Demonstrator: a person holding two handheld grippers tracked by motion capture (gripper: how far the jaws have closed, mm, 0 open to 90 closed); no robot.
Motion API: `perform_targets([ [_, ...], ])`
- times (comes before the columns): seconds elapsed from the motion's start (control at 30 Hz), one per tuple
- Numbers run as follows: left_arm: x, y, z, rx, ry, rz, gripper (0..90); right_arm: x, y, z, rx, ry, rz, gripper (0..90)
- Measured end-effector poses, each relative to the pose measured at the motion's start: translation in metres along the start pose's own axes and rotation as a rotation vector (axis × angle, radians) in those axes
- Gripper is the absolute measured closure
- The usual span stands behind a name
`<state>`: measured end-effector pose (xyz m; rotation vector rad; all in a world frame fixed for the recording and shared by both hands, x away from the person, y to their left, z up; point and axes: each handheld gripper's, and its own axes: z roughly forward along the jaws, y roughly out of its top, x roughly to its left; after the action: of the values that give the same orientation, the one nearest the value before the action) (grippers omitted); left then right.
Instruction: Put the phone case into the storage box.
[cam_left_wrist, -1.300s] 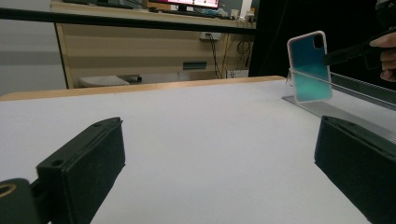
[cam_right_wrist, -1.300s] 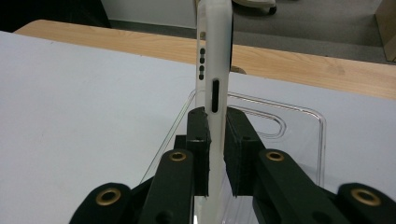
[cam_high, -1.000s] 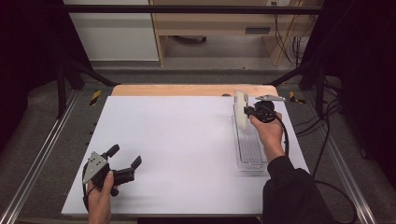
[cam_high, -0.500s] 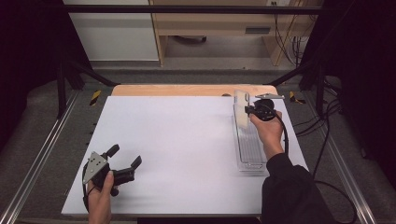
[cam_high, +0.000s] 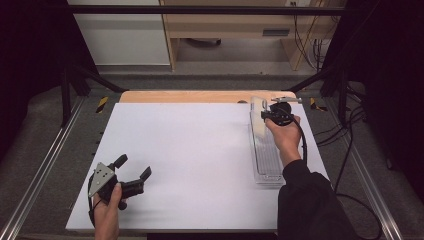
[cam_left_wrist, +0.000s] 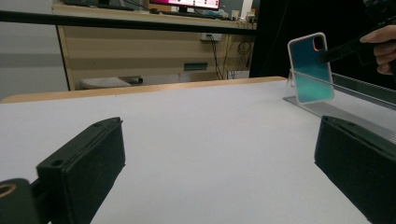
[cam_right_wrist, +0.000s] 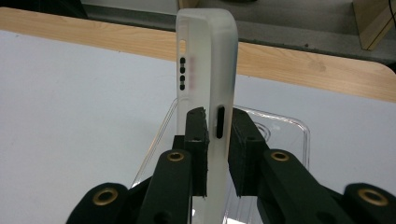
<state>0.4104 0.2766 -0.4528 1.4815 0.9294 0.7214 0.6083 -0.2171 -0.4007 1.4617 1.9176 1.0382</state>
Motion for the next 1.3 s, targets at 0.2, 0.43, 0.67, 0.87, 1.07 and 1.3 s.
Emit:
perform_targets([
  [0.2,0.000,0.000,0.000,0.000,-0.005,-0.006,1.4,0.001,0.003,0.002,0.010,-0.010,-0.013,78.1],
  [0.43,0.000,0.000,0.001,0.001,-0.005,-0.007,1.4,0.001,0.004,0.003,0.014,-0.020,-0.006,72.4],
  [0.67,0.000,0.000,0.001,-0.001,-0.003,-0.009,1.4,0.001,0.008,0.007,0.017,-0.022,-0.013,64.1],
  [0.87,0.000,0.000,0.001,0.004,-0.003,-0.006,1.4,0.003,0.012,0.010,0.025,-0.020,-0.021,54.4],
  [1.07,0.001,0.000,0.000,0.002,-0.003,-0.008,1.4,0.003,0.015,0.010,0.017,-0.039,-0.033,48.9],
  [1.3,0.001,0.000,-0.001,0.000,0.003,-0.001,1.4,0.004,0.016,0.013,0.020,-0.041,-0.036,42.5],
])
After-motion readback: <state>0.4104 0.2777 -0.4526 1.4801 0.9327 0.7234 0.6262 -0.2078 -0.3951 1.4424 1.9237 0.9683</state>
